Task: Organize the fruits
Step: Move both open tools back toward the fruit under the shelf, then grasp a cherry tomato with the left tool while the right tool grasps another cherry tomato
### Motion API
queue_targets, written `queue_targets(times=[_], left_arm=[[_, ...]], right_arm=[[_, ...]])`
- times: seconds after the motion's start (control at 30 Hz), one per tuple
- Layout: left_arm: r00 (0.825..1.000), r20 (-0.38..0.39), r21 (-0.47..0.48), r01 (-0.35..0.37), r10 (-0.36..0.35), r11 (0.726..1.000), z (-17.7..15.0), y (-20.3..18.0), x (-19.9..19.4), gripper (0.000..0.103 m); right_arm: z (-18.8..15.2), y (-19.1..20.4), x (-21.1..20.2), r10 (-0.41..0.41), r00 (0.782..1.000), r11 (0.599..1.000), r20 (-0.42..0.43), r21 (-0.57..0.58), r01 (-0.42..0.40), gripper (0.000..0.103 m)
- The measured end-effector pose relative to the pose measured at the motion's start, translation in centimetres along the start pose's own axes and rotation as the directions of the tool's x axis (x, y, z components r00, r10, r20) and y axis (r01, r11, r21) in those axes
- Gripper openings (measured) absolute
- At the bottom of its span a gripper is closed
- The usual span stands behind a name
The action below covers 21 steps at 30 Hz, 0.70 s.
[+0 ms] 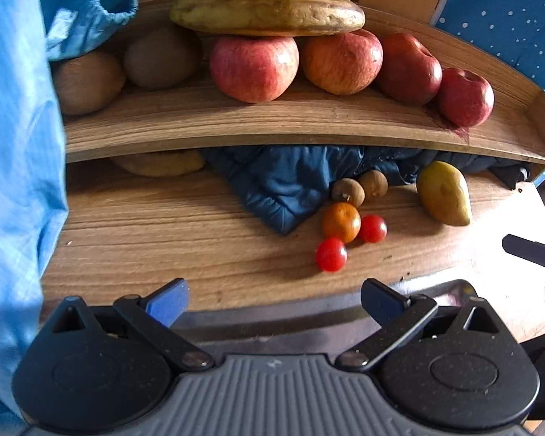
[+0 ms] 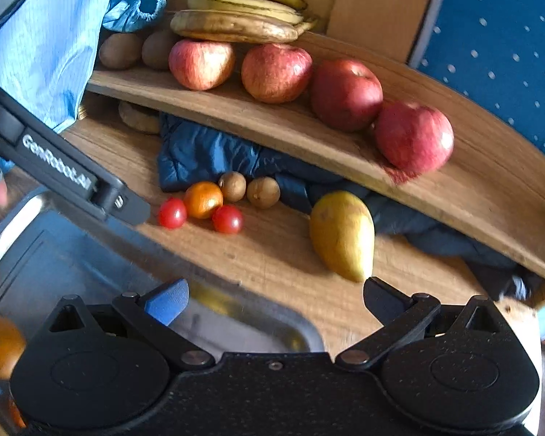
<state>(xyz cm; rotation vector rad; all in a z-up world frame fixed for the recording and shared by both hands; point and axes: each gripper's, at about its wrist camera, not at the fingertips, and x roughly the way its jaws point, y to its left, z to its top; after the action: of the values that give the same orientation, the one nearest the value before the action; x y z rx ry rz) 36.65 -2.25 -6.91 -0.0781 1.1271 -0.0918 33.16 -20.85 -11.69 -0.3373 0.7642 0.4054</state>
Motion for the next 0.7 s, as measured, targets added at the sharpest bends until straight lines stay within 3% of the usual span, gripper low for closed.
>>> queue_targets(times=[0.2, 0.47, 0.7], left_arm=[[0.999, -0.042, -0.033, 0.024, -0.026, 0.999, 1.3, -0.5, 1.5, 0.102], [0.999, -0.041, -0.023, 0.017, -0.018, 1.0, 1.9, -1.1, 2.2, 0.102], [0.998, -0.037, -0.043, 0.045, -0.047, 0.998, 2.1, -1.2, 2.4, 0.088]], right_arm=[[0.6, 0.9, 1.2, -0.007, 1.0, 0.994, 0.027, -0.109, 0.01, 0.095], [0.8, 1.8, 2.0, 0.021, 0.998, 0.98, 0.061, -0.2, -0.009, 0.082], [1.4, 1.9, 2.8, 0.038, 0.998, 0.978, 0.054, -0.208, -0.026, 0.067]])
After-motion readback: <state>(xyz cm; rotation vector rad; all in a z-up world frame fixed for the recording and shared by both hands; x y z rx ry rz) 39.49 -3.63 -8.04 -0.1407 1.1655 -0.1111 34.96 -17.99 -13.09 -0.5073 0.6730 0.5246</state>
